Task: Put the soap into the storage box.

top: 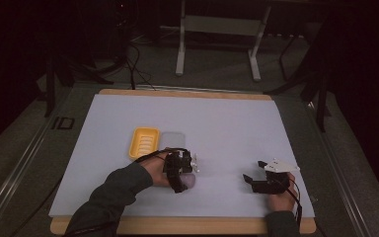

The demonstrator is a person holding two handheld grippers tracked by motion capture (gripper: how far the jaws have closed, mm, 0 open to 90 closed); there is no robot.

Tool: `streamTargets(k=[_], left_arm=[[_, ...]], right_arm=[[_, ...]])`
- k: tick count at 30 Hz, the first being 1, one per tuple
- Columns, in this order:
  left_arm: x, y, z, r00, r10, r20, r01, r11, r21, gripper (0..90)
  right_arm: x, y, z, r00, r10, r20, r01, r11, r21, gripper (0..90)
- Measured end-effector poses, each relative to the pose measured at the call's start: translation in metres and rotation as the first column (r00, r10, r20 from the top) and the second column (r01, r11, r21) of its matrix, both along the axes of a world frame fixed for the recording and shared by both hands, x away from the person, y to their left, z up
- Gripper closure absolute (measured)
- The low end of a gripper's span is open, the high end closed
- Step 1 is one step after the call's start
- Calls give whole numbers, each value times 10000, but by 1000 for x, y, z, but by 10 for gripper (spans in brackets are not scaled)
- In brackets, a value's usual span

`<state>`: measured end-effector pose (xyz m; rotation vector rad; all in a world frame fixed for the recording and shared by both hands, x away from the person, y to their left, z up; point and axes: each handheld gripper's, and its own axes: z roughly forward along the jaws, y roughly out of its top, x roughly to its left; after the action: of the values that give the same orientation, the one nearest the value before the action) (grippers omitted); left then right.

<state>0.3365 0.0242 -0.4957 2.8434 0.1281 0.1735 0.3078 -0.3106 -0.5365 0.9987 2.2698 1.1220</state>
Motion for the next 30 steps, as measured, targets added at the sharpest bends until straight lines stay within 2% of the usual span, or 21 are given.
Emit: streamTargets(k=[3, 6, 10, 15, 18, 26, 30], left_arm=[[2, 0, 0, 9998, 209, 6, -209, 9998, -42, 228], [5, 0, 0, 9991, 419, 97, -421, 9990, 116, 267], [8, 2, -4, 9971, 680, -351, -671, 9974, 279, 283], [9, 2, -7, 9944, 766, -733, -745, 9967, 312, 303], [9, 1, -7, 9930, 665, -973, -635, 9974, 335, 371], [12, -1, -6, 9925, 611, -1058, -560, 9972, 502, 420], [12, -3, -4, 9929, 554, -1049, -477, 9960, 751, 475]], right_arm=[[0, 0, 0, 10000, -4, -13, 4, 10000, 1, 177], [0, 0, 0, 10000, -3, -2, 3, 10000, -2, 177], [0, 0, 0, 10000, 7, -2, -7, 10000, -12, 177], [0, 0, 0, 10000, 5, -18, -5, 10000, -25, 177], [0, 0, 0, 10000, 25, 13, -25, 10000, -68, 177], [0, 1, 0, 10000, 31, 7, -31, 10000, -89, 177], [0, 1, 0, 10000, 30, 10, -30, 10000, -86, 177]])
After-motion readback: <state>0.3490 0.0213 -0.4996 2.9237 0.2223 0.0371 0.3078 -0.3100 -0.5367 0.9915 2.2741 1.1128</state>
